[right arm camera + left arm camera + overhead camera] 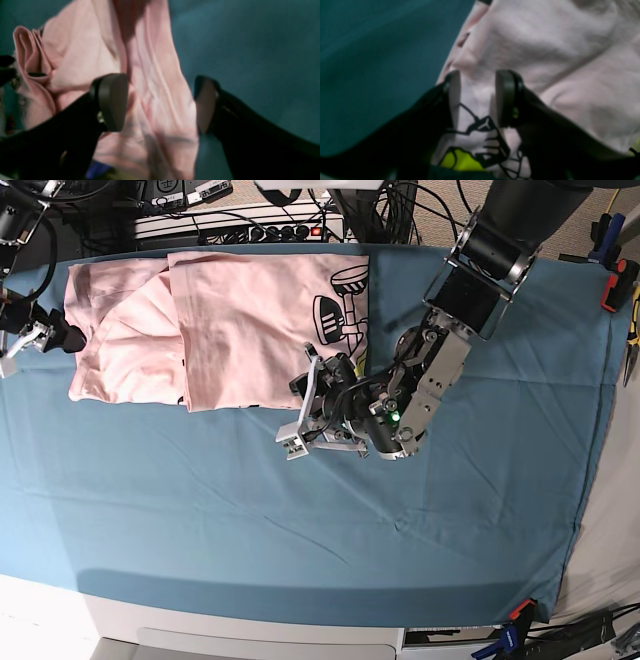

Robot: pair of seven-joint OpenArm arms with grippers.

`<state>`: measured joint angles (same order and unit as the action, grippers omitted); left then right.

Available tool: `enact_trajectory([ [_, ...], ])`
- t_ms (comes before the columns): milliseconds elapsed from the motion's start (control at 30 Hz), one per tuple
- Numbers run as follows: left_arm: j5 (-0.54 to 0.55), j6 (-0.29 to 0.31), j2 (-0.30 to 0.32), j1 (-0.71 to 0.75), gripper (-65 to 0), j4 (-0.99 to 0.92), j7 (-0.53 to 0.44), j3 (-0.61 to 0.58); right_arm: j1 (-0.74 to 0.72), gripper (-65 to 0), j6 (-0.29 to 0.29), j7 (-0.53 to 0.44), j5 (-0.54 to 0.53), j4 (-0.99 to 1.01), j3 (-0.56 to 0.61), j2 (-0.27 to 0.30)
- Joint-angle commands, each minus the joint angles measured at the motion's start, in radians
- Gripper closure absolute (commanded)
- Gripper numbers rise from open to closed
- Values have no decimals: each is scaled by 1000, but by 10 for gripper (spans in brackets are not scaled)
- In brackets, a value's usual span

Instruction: Fold the T-shirt properly

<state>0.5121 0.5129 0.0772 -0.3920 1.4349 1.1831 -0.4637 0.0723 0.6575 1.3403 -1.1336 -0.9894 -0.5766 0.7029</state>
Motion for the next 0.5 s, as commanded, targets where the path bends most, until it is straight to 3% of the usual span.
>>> enact_trajectory([
  [0, 11, -1, -8, -26, -246, 16, -17, 4, -19, -416, 1, -27, 35, -10, -6, 32],
  [100, 11, -1, -8, -26, -246, 16, -17, 4, -55, -416, -2, -36, 84, -10, -6, 26],
  [467, 11, -1, -8, -26, -246, 16, -18, 4, -64, -416, 15, 56, 49, -10, -5, -55],
])
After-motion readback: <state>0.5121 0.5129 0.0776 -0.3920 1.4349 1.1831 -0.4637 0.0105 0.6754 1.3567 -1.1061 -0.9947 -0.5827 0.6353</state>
